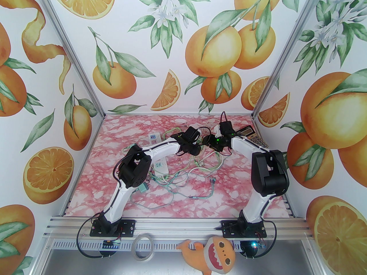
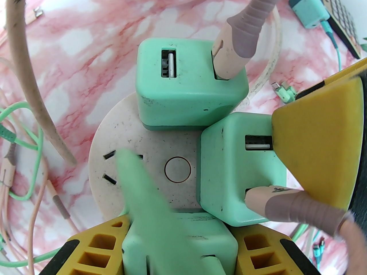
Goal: Pull the plug off the socket
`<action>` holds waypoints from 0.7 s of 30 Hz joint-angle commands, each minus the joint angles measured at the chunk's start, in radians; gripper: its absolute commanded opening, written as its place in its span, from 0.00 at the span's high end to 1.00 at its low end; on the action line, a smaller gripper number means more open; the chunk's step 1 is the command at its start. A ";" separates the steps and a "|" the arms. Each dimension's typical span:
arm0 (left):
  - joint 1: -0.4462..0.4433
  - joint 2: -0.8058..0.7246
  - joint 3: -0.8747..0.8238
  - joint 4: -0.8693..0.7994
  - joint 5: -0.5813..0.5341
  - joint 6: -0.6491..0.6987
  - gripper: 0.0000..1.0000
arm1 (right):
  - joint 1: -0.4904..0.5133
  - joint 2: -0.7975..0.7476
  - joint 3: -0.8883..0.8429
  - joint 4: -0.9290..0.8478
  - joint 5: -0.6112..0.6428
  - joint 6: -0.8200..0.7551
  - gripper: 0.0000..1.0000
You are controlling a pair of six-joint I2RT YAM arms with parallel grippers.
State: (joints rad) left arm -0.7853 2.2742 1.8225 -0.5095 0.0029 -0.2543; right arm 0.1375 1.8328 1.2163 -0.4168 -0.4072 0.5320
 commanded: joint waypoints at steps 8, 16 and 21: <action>-0.098 -0.017 0.100 -0.035 -0.220 0.135 0.68 | 0.025 0.067 -0.029 -0.139 0.109 -0.031 0.46; -0.048 -0.040 0.079 -0.013 -0.116 0.034 0.70 | 0.028 0.067 -0.028 -0.144 0.116 -0.035 0.46; 0.022 -0.082 0.014 0.064 0.018 -0.065 0.70 | 0.028 0.064 -0.029 -0.146 0.120 -0.038 0.46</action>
State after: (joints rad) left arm -0.7990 2.2719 1.8385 -0.5552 -0.0723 -0.2390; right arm 0.1505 1.8328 1.2240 -0.4404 -0.3874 0.5220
